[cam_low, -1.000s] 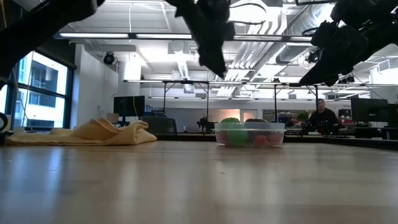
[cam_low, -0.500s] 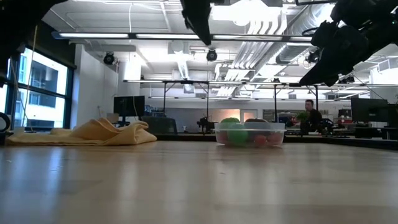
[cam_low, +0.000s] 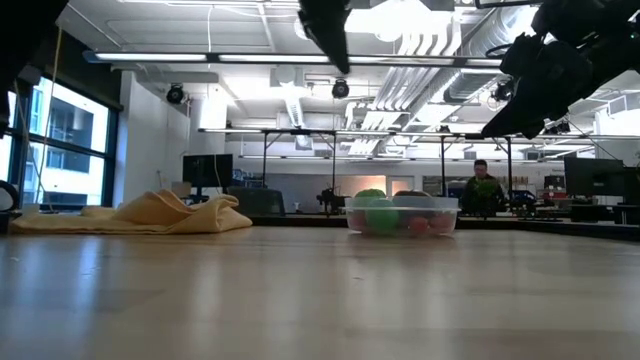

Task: Pick and placing Produce into tupperware
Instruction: Return to Home Position

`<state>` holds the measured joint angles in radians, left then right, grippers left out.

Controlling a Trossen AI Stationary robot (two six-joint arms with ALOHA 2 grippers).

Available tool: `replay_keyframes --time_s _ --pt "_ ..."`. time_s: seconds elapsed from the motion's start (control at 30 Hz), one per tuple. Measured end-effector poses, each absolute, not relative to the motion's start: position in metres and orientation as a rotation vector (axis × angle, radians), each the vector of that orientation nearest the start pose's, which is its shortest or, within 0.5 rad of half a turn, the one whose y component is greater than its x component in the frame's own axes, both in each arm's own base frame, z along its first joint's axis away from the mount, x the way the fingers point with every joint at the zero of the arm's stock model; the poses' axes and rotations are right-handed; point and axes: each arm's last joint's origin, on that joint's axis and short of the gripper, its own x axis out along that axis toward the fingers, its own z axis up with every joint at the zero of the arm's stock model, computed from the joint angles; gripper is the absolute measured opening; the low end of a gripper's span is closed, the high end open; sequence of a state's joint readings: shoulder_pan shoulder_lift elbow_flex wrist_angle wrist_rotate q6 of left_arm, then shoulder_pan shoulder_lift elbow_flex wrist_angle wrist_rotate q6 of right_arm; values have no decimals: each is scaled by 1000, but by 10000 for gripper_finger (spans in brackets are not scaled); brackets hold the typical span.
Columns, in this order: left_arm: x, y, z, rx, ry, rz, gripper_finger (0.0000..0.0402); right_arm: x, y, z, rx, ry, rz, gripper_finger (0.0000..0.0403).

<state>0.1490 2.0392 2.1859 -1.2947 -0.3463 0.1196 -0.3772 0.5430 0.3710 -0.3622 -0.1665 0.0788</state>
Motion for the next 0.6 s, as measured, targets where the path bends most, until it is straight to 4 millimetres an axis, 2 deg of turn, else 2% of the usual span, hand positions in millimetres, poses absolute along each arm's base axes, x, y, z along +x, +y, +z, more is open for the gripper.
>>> replay_keyframes --time_s 0.17,0.27,0.37,0.47,0.53,0.6 --pt "418 58 318 190 1056 266 4 121 -43 208 221 508 -226 30" --pt "412 55 302 190 973 258 6 121 -43 208 221 508 -226 30" --pt "398 49 291 185 854 249 2 121 -43 208 220 507 -225 30" --pt "377 40 271 187 776 230 3 121 -43 208 221 508 -226 30" --pt "357 37 259 181 732 215 2 121 -43 208 221 508 -226 30" --pt "335 35 256 172 677 198 1 121 -43 208 221 508 -226 30"
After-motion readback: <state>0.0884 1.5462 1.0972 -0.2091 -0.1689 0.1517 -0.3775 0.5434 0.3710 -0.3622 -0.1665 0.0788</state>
